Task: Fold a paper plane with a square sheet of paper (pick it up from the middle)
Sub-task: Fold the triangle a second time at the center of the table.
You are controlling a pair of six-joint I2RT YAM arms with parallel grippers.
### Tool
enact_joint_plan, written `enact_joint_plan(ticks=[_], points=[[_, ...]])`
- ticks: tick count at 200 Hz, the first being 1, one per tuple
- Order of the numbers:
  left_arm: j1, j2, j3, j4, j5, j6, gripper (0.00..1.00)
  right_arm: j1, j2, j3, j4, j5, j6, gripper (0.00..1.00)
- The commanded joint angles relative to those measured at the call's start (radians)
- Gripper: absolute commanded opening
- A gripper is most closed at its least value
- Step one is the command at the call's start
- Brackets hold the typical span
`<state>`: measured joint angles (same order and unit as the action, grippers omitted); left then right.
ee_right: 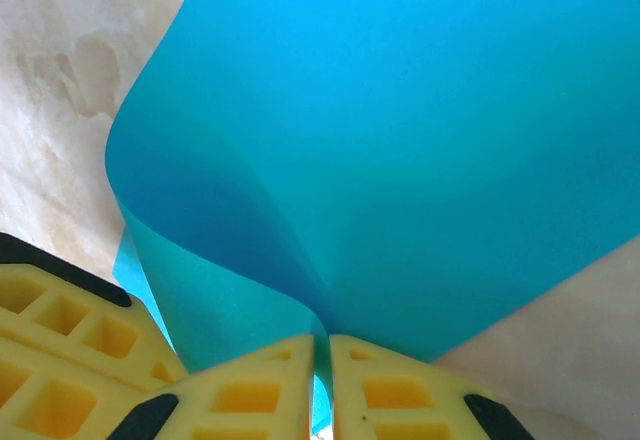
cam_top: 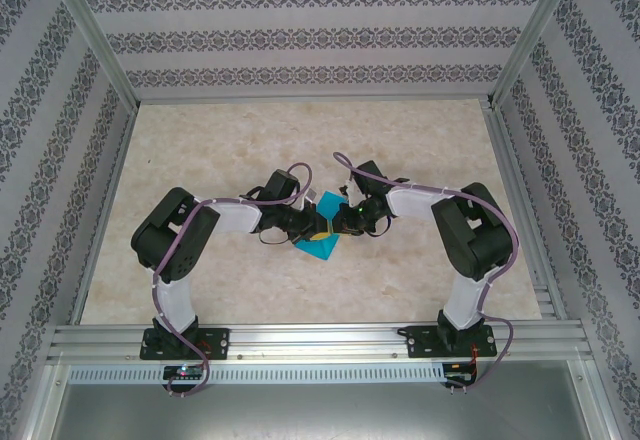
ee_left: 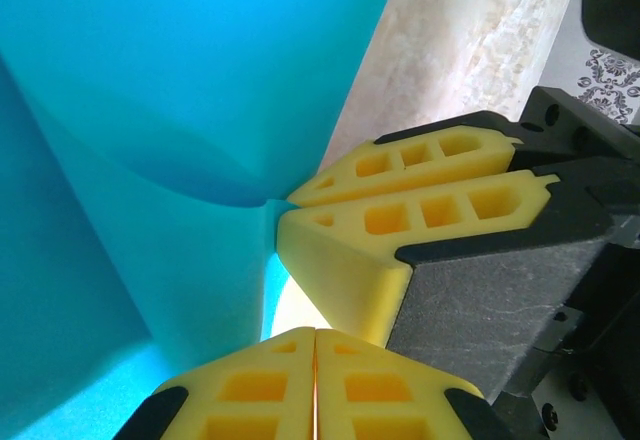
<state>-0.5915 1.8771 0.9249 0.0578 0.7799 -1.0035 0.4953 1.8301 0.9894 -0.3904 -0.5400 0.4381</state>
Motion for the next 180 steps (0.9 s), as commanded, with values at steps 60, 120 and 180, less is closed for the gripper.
enact_joint_plan(ticks=[60,120,180], points=[[-0.013,0.037,0.027,-0.02,0.005,0.025,0.1,0.002,0.034,0.035,-0.019,0.025,-0.034,0.13],[-0.015,0.042,0.024,-0.013,0.004,0.023,0.1,0.001,0.033,0.035,-0.028,0.037,-0.038,0.12],[-0.014,0.013,0.022,-0.01,0.006,0.014,0.1,0.006,0.001,0.041,-0.041,0.038,-0.052,0.0]])
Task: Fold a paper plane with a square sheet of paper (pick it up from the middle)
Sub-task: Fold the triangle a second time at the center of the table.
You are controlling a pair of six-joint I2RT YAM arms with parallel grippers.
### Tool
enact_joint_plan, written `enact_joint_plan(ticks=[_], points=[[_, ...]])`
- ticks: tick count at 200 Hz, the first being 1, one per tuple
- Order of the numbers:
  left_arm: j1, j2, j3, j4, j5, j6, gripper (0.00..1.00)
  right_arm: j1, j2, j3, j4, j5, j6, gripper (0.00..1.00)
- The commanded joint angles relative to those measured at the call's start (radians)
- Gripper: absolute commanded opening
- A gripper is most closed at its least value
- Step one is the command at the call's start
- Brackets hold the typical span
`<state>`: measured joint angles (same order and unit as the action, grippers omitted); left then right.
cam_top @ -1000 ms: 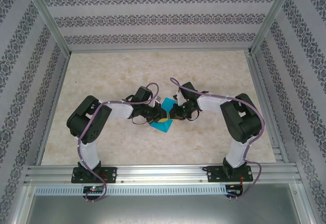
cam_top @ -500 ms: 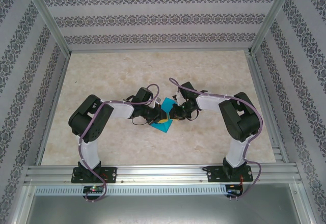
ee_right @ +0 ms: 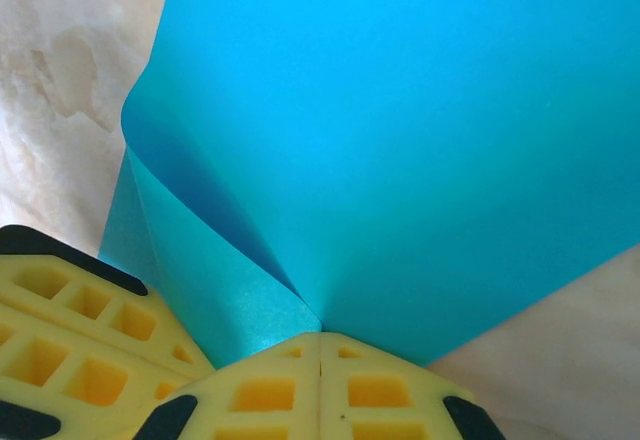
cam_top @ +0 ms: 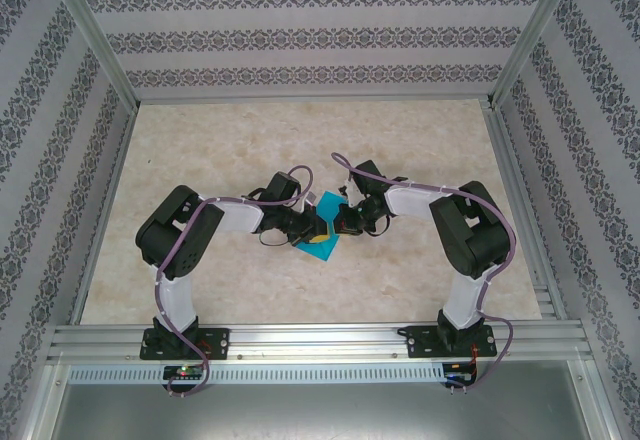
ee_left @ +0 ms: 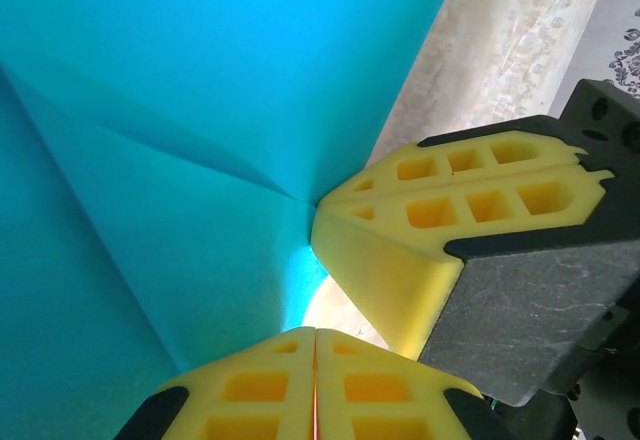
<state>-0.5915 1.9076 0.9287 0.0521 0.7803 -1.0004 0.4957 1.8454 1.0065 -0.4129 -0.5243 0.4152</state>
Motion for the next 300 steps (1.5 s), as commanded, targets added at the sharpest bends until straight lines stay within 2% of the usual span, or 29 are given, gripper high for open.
enact_joint_plan(ticks=[1,79,300], points=[[-0.014,-0.019,0.019,-0.004,0.005,0.011,0.1,0.006,-0.015,0.025,-0.019,0.023,-0.029,0.0],[-0.014,-0.042,0.019,-0.014,-0.001,0.013,0.1,0.007,-0.035,0.026,-0.035,0.064,-0.055,0.0],[-0.016,0.012,0.03,-0.053,-0.022,0.02,0.09,0.023,0.018,0.065,-0.045,0.036,-0.076,0.0]])
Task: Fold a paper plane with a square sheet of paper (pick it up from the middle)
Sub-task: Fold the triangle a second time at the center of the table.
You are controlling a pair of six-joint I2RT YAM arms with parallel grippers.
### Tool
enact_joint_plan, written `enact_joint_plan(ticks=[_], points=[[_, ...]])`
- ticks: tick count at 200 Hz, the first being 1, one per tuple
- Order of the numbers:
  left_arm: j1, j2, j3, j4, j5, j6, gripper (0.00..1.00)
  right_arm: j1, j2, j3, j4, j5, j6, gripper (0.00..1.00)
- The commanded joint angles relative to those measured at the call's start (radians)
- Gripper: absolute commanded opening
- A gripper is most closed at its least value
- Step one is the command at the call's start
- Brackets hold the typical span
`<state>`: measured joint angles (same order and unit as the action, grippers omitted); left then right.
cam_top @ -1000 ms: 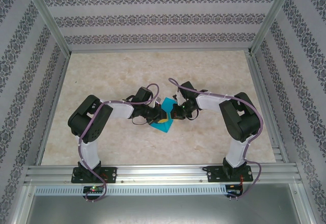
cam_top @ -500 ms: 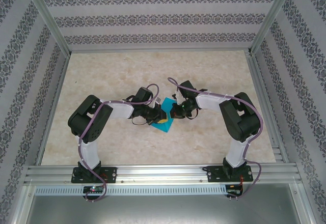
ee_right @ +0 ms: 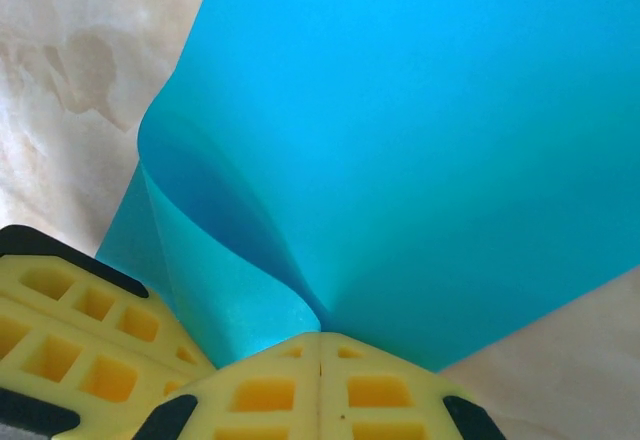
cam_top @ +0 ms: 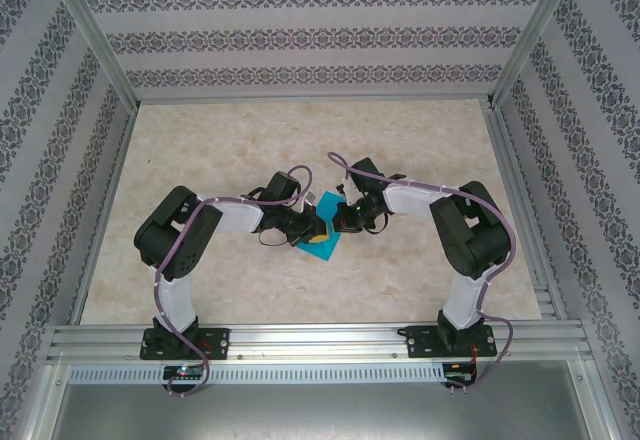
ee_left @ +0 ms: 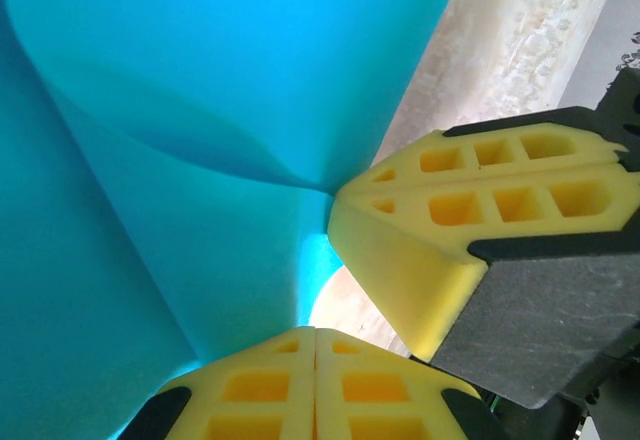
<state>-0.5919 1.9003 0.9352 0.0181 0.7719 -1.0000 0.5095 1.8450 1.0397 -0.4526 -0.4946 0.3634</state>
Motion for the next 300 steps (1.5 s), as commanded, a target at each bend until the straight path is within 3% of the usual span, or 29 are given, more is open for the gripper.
enact_joint_plan(ticks=[1,162,300], points=[[-0.016,0.02,0.023,-0.02,-0.013,0.019,0.09,0.009,0.018,0.031,-0.006,0.007,-0.025,0.0],[-0.017,0.038,0.027,-0.037,-0.017,0.031,0.08,0.006,0.024,0.03,-0.034,0.041,-0.029,0.0],[-0.019,0.052,0.018,-0.117,-0.101,0.021,0.07,0.006,0.005,0.056,-0.064,0.056,-0.017,0.0]])
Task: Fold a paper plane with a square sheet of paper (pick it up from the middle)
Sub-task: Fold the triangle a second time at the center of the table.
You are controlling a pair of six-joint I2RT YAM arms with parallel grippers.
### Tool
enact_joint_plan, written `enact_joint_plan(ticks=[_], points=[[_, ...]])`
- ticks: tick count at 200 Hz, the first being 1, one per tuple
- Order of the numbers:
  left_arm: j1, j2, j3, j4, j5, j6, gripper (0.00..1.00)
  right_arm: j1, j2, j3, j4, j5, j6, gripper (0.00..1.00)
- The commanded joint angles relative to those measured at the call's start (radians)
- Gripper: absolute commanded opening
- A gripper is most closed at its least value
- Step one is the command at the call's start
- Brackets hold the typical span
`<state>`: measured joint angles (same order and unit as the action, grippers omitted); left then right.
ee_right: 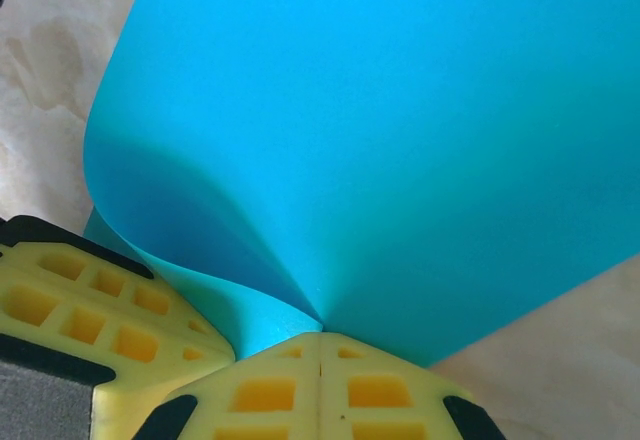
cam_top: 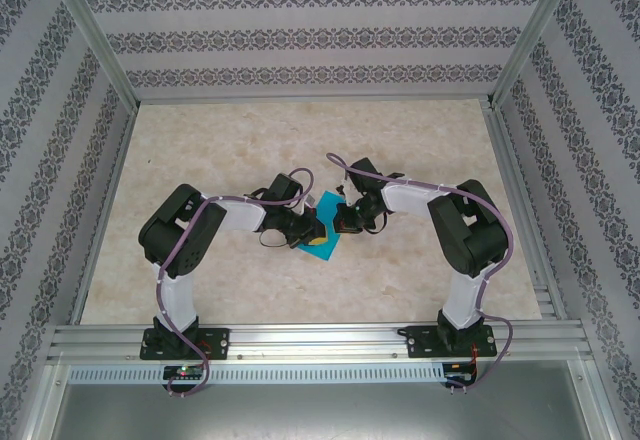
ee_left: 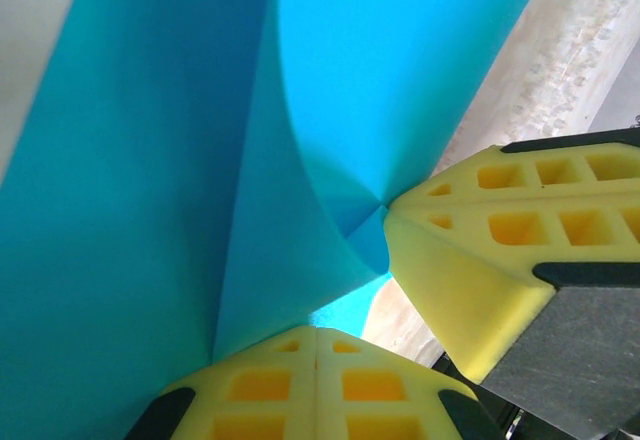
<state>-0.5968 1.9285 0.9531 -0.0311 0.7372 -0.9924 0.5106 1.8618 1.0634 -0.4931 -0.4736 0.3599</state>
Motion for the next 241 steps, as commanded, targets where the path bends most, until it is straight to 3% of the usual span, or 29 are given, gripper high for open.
enact_joint_plan(ticks=[1,55,87,150,205,241], points=[[-0.014,0.023,0.0,-0.069,-0.067,0.014,0.07,0.005,-0.013,0.033,-0.025,0.036,-0.013,0.0],[-0.017,0.025,-0.01,-0.099,-0.111,0.005,0.06,-0.004,-0.146,0.021,-0.037,0.102,0.073,0.2],[-0.018,0.025,-0.011,-0.094,-0.117,0.0,0.05,0.019,-0.172,-0.018,-0.008,0.071,0.091,0.22],[-0.02,0.016,-0.014,-0.094,-0.117,0.0,0.05,0.062,-0.051,0.012,0.024,0.033,0.102,0.06],[-0.02,-0.004,0.01,-0.085,-0.092,0.021,0.04,0.049,0.029,-0.004,-0.013,0.1,0.085,0.03],[-0.017,-0.065,0.04,-0.024,-0.063,0.048,0.1,0.045,0.068,-0.006,-0.081,0.169,0.042,0.02]])
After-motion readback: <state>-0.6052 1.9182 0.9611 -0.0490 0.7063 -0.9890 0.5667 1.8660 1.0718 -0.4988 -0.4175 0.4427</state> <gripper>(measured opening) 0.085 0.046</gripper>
